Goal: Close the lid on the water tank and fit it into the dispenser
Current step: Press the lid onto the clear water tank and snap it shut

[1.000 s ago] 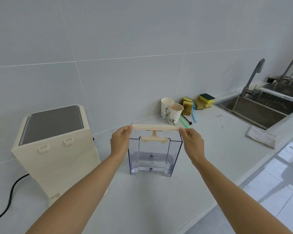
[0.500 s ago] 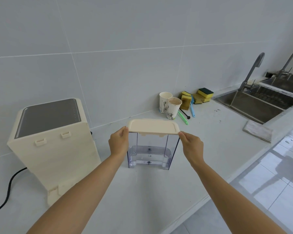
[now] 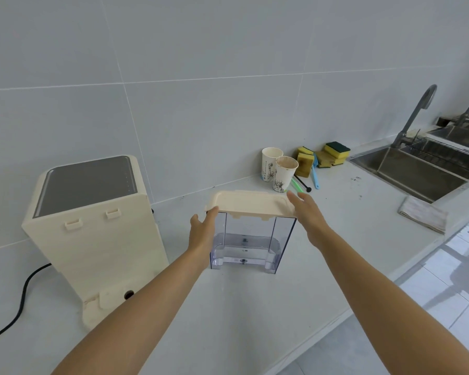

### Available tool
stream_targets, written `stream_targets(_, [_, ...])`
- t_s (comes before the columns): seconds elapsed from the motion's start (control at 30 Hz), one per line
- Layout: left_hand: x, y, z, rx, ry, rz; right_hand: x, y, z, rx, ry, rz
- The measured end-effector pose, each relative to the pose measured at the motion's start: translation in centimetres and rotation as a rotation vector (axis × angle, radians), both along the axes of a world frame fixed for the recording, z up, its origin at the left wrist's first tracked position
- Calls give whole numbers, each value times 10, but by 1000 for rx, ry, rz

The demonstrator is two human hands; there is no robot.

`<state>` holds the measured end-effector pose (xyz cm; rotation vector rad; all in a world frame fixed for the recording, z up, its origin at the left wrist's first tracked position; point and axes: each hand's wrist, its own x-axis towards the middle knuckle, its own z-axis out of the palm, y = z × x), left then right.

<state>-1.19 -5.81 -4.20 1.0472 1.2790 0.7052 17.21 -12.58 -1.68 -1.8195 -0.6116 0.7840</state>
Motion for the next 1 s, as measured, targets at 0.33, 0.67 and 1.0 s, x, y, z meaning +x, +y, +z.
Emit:
stream_targets(0.33, [24, 6, 3, -175, -69, 44, 11, 29, -6, -73, -14, 155])
stream_targets(0.67, [34, 22, -1, -120, -33, 73, 10, 7, -11, -59, -16, 191])
stream_targets(1.0, [37, 51, -5, -38, -67, -125, -15, -14, -8, -125, -150, 224])
